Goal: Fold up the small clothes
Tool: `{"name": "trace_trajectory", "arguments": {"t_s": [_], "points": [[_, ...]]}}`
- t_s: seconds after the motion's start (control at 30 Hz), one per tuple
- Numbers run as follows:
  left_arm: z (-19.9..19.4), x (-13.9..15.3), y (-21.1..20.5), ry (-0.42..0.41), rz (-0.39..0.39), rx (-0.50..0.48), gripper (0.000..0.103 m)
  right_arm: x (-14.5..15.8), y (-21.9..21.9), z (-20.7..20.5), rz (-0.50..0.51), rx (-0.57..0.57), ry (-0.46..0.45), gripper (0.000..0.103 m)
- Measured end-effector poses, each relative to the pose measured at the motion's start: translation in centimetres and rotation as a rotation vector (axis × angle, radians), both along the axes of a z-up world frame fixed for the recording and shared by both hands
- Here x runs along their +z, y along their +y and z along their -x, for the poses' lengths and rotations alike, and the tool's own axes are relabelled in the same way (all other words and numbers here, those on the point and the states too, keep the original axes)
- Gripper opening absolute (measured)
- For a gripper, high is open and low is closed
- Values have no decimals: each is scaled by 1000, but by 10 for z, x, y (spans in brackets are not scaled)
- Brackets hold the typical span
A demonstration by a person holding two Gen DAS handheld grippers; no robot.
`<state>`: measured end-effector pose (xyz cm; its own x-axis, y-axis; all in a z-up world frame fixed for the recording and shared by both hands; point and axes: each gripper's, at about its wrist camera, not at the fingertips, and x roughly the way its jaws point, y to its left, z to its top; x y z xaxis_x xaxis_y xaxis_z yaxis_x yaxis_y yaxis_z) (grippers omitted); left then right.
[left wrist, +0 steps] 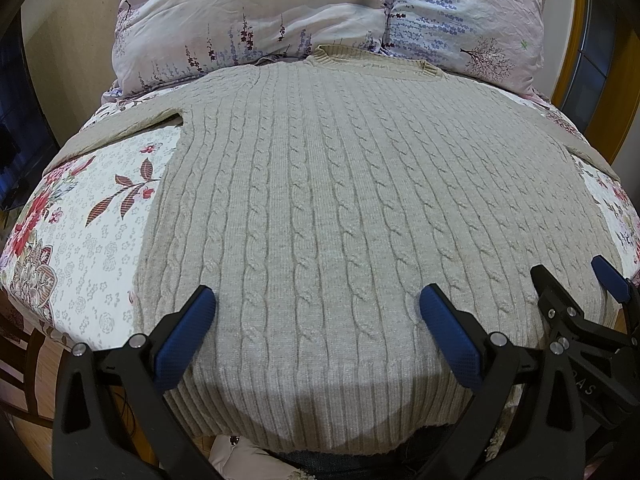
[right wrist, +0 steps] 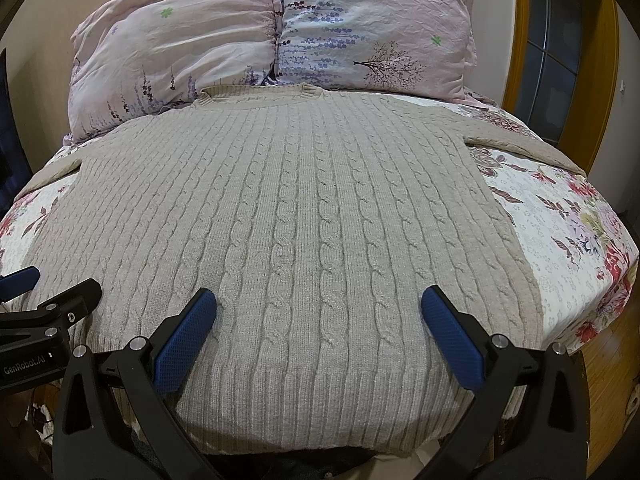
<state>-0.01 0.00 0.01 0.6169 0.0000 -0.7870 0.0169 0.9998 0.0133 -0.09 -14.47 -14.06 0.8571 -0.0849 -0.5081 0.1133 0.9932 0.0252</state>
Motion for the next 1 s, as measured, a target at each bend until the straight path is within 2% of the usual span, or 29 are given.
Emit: {"name": "trace_trajectory", "arguments": {"t_s": [0.5,0.67,0.8,0.9,1.0], "points": [[-1,2,0,23,-1,-6,101,-1,1,-1,5,16,10,102],[-7,3,0,58,-6,-24,101,1,-1,-6,19,69,14,102],[-13,4,0,84,-11,-37,101,2,-10,-9,21,162,-1,102],[-21,6,2,90,-8,-40,101,7,-15,-17,23,200,20,102],[-34,11,5,67,-1,-27,101,20,-34,-27,-4,179,23,102]]}}
